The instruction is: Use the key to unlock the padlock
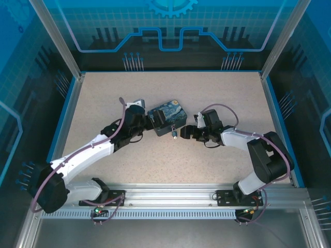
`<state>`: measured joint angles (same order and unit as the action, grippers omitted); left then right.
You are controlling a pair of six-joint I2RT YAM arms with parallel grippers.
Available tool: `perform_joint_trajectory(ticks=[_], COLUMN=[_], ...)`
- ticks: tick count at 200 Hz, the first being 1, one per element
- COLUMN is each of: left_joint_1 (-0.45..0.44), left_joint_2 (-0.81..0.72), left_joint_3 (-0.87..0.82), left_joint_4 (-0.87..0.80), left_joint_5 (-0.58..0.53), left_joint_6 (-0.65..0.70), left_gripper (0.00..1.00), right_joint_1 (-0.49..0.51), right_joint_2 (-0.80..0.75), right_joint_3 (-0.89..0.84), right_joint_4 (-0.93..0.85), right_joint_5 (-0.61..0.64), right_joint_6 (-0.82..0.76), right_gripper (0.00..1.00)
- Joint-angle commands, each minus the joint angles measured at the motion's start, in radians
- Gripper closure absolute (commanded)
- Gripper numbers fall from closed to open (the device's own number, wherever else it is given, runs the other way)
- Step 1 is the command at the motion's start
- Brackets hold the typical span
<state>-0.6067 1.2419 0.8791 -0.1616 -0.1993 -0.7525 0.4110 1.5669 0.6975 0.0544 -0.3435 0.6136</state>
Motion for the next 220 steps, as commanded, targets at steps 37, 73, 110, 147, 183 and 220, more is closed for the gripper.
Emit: perform_joint_trajectory(ticks=[37, 73, 110, 147, 183, 220], left_joint_1=[0.047, 0.051, 0.052, 0.055, 0.059, 0.062], left_joint_2=[0.146, 0.204, 0.228, 0.244, 0.261, 0.269], left_joint_3=[0.095, 0.109, 0.106, 0.102, 0.104, 0.103], left_joint_4=[-0.113, -0.104, -0.087, -0.076, -0.070, -0.059], left_joint_5=[-0.074, -0.067, -0.051, -0.042, -0.033, -0.029], left_joint_6=[0.035, 0.035, 0.019, 0.001, -0.008, -0.020], left_gripper=[0.01, 0.01, 0.01, 0.01, 0.01, 0.01], right_joint_1=[0.047, 0.062, 0.077, 0.104, 0.128, 0.143], right_joint_2=[0.090, 0.141, 0.194, 0.232, 0.264, 0.287], right_joint_3=[-0.016, 0.005, 0.029, 0.059, 0.090, 0.096], right_joint_4=[0.147, 0.180, 0.207, 0.210, 0.210, 0.210], right_joint_5=[-0.023, -0.027, -0.033, -0.041, -0.040, -0.031], right_joint_6=[-0.053, -0.061, -0.060, -0.064, -0.067, -0.066], right_gripper=[0.38, 0.44, 0.54, 0.54, 0.55, 0.55])
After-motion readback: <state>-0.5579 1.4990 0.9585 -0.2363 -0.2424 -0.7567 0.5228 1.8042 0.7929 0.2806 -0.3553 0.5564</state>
